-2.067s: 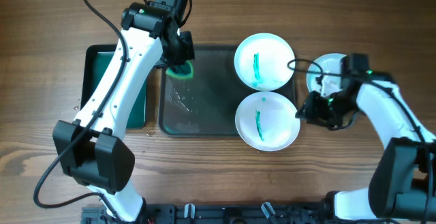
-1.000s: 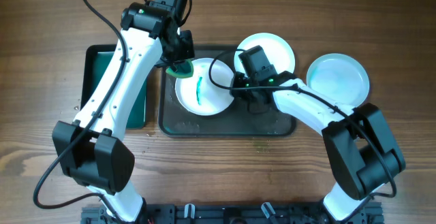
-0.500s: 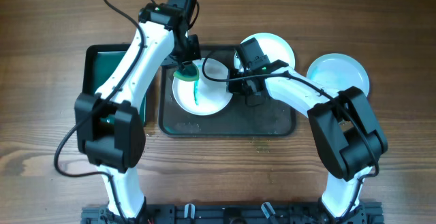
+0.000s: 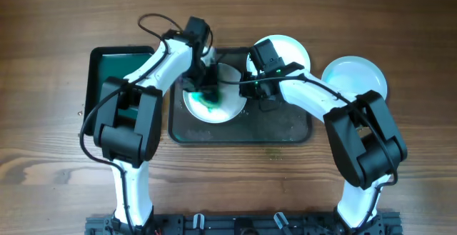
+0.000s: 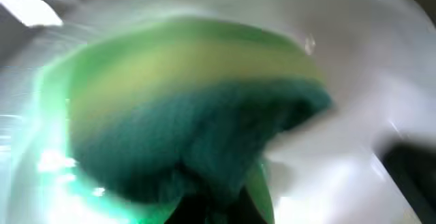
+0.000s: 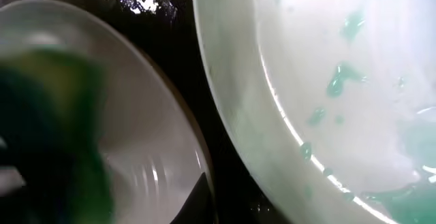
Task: Clean dirty plates on tray and stack at the side
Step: 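Scrub the held plate with the sponge in the left gripper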
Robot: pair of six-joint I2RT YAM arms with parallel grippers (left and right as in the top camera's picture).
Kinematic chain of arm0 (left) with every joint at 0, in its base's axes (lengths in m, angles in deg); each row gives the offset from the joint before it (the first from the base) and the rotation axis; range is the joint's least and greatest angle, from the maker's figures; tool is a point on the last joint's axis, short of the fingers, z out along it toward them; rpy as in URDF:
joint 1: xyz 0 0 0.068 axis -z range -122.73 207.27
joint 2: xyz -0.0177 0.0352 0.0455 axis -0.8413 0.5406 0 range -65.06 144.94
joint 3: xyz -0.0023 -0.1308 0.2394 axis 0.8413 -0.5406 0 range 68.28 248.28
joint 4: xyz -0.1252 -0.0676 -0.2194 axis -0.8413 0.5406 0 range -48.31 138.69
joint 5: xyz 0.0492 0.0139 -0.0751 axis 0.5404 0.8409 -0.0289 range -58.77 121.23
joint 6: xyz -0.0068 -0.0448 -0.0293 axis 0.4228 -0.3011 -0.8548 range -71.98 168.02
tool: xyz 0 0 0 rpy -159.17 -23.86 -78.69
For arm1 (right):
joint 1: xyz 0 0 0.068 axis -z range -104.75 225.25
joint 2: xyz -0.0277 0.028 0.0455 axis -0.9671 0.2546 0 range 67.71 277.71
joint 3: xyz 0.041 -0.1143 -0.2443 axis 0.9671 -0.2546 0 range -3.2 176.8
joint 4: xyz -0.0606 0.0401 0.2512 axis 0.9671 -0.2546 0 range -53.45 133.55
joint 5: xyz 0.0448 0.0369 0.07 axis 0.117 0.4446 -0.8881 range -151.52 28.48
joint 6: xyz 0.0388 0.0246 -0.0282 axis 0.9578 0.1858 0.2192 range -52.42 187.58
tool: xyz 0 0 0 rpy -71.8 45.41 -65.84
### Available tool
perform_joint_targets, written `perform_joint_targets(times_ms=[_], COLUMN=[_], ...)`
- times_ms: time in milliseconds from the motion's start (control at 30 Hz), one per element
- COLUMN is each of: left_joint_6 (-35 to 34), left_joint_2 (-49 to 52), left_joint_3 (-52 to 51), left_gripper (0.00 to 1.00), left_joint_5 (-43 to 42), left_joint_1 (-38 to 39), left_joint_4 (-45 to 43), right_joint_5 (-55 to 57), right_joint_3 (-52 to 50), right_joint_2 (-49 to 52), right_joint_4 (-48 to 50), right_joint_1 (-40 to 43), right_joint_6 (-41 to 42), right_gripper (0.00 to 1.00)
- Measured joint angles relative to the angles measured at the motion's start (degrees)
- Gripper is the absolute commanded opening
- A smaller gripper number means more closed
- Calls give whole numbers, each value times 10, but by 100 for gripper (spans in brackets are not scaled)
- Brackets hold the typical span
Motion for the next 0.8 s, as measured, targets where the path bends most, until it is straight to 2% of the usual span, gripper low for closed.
perform_joint_targets(times_ms=[67, 133, 167, 300, 367, 433, 567, 700, 800], left_joint_6=[45, 15, -16, -167, -204, -217, -226, -220, -120], left_joint_2=[8, 8, 7, -21, -27, -28, -28, -30, -30], left_joint_3=[-11, -11, -9, -10, -14, -15, -16, -21, -24], left_gripper=[4, 4, 4, 4, 4, 4, 4, 4, 4], left_joint_5=[-79, -68, -48, 134, 198, 219, 242, 264, 197], left_joint_1=[12, 13, 15, 35, 34, 34, 34, 35, 35], left_joint_4=[13, 14, 19, 55, 60, 60, 52, -5, -67], right_joint_5=[0, 0, -2, -15, -17, -17, -18, -15, -4], right_joint_3=[0, 0, 0, 0, 0, 0, 0, 2, 3], right_joint_2=[0, 0, 0, 2, 2, 2, 2, 3, 3], right_joint_4=[-1, -1, 0, 7, 8, 9, 10, 13, 13], right_joint_1=[0, 1, 0, -9, -9, -9, -9, -7, 3], right_joint_6=[0, 0, 0, 0, 0, 0, 0, 9, 11], right_gripper=[4, 4, 4, 4, 4, 4, 4, 4, 4])
